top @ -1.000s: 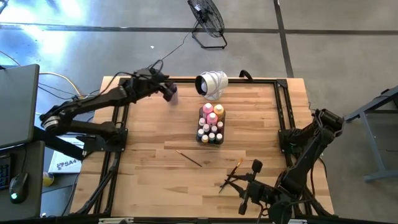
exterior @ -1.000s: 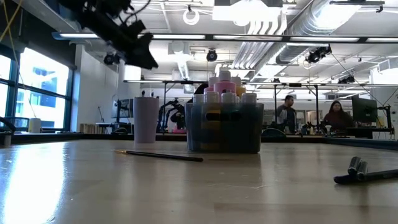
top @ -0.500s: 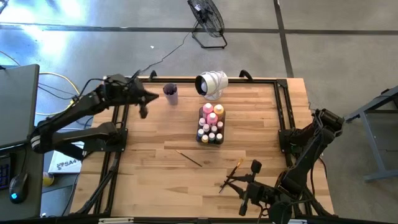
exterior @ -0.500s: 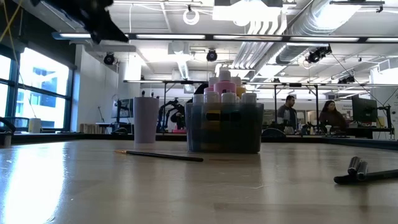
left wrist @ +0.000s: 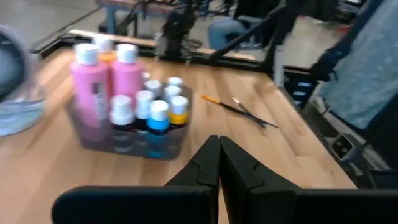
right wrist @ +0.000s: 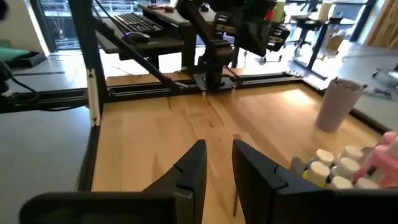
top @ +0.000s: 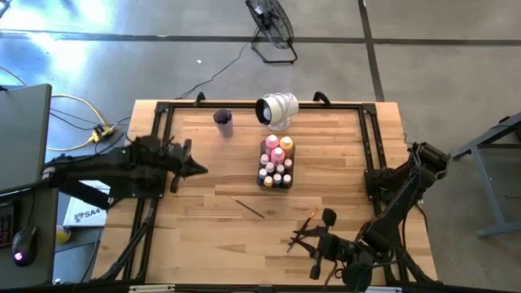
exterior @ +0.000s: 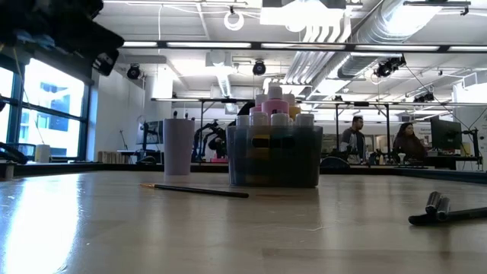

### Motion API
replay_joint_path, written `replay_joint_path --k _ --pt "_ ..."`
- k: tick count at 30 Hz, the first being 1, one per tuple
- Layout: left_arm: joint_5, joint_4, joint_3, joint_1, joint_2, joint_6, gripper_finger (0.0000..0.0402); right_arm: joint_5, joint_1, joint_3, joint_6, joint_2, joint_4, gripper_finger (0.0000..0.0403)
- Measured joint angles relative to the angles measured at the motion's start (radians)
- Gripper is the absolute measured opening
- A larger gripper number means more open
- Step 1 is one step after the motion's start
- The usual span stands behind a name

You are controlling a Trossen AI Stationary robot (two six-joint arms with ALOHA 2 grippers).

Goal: Pick & Place Paint Supplies
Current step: Put the gold paint brush into the violet cup

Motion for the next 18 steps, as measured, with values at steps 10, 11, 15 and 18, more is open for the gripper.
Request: replay_joint_path --k 10,11,15,18 --pt "-0.304 0.088 -0.16 -0.318 -0.087 -0.025 0.0 -0.219 -0.133 0.0 0.028 0.083 0.047 0.0067" --pt "-0.309 0.091 -0.16 -0.337 -0.087 -0.025 0.0 -0.255 -0.151 0.0 0.029 0.101 0.058 0.0067" --pt "-0.349 0.093 -0.16 -0.393 -0.087 -0.025 0.0 -0.367 -0.221 0.0 0.029 0.173 0.126 0.0067" --pt "-0.357 0.093 -0.16 -0.415 -0.087 -0.031 0.0 -0.446 -0.263 0.0 0.029 0.214 0.191 0.0067"
